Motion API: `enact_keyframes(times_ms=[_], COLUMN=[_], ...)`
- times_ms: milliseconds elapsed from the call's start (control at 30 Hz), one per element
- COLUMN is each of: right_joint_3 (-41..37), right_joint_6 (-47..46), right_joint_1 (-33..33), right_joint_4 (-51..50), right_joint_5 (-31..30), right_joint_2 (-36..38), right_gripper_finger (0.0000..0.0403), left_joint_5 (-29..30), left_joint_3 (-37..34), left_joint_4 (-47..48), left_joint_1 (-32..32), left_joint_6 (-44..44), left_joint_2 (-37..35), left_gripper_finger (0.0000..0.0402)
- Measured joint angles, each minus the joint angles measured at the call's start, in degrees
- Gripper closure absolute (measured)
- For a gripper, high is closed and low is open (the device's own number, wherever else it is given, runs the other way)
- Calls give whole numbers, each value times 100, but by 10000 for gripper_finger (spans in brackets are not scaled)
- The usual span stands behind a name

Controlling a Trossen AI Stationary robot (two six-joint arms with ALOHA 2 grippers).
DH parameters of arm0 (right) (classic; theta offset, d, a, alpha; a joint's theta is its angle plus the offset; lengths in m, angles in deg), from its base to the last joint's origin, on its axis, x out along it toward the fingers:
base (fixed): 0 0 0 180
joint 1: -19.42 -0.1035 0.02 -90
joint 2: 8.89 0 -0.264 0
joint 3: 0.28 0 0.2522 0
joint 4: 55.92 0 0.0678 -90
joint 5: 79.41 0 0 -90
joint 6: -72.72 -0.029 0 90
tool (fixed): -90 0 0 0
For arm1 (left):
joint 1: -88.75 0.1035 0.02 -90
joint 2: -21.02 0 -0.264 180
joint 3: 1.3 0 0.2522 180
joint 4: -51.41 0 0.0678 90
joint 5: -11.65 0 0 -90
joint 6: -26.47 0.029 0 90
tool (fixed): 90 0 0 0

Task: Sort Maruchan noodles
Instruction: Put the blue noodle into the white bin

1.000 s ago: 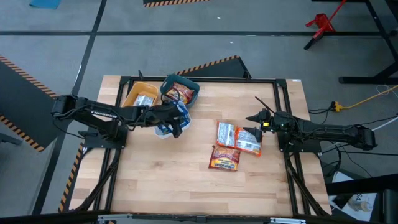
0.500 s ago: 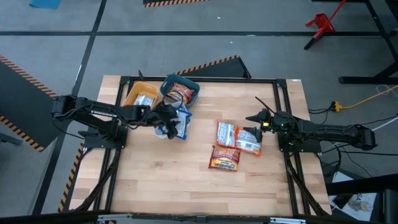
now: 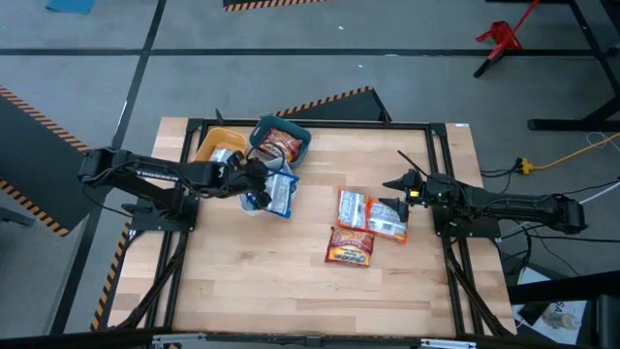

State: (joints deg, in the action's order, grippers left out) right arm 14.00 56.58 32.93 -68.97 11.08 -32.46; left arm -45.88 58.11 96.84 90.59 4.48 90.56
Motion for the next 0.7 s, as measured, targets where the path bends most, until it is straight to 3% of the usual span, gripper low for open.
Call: enact_keyframes(times_ms=[133,400,533,700], right_joint_3=[0,0,0,0], right_joint_6=[-1,-4,-2,-2], right_joint_1=[0,-1,0,-1], right_joint_4=[0,0,0,0], right_joint_5=[0,7,5,2], right_joint_2=[0,0,-31,-165], right_gripper_finger=[107,107,107,107], left_joint_5=[158,-1384,-2748,-2556], left_joint_3=[70,375,497,500], left_joint_4=[43,182,24,-119], left_joint_1=[72,-18,-373,-988], left_joint_6=[-53,-778,-622,-1077], left_joint_2=[-2,-233,-337,-48], left_gripper_finger=[270,269,270,282])
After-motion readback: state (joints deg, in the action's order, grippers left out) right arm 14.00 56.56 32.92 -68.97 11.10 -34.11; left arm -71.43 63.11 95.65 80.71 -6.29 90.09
